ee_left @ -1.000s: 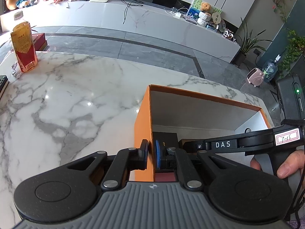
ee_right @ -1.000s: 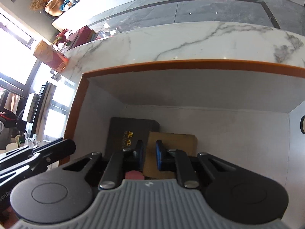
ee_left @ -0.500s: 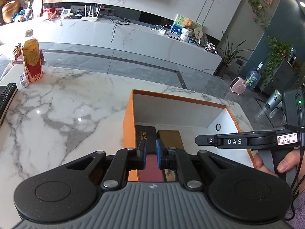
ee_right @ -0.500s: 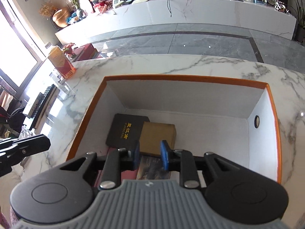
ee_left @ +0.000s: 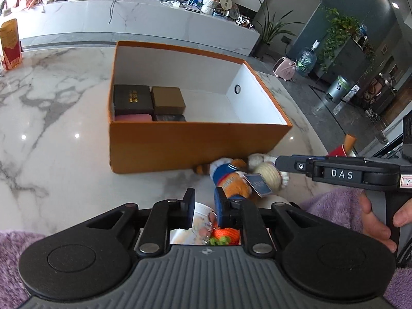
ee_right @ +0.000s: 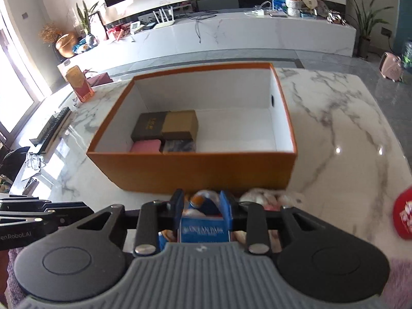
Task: Organize objects
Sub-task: 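Move both tools to the plush toys beside the orange box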
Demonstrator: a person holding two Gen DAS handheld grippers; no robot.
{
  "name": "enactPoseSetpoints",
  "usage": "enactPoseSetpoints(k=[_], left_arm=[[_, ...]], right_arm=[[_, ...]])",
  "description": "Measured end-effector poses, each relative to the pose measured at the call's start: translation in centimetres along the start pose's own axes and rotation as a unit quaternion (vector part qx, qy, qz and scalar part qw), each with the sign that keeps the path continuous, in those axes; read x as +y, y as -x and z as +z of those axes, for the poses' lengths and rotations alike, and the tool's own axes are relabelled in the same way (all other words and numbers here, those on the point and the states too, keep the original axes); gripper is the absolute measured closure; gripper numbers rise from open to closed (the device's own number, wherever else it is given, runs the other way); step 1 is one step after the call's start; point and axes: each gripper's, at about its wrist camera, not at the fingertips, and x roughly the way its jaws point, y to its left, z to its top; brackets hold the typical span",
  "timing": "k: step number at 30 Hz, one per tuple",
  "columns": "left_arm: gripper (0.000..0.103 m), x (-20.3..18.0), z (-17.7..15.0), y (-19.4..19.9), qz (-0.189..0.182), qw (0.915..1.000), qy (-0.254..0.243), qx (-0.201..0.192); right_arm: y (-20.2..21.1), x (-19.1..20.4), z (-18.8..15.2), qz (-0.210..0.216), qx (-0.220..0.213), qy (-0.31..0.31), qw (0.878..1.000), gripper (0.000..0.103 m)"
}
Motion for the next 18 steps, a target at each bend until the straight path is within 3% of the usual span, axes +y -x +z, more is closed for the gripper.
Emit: enactPoseSetpoints(k=[7, 12, 18], left_arm=[[0.078, -4.2, -1.6, -1.7, 0.003, 0.9981, -0.059, 0.014], [0.068, -6.2, -1.8, -3.3, 0.011, 0.9952, -0.096, 0.018], [0.052, -8.5, -1.1, -5.6, 0.043, 0.9838, -0.171, 0.034]], right_arm=[[0.7, -3.8, -5.5, -0.018, 0.031, -0.087, 0.996, 0.069], [0.7, -5.1, -6.3, -0.017, 0.028, -0.116, 0.993, 0.063], [0.1, -6.0, -6.0, -0.013, 0.025, -0.134, 0.991, 0.062]])
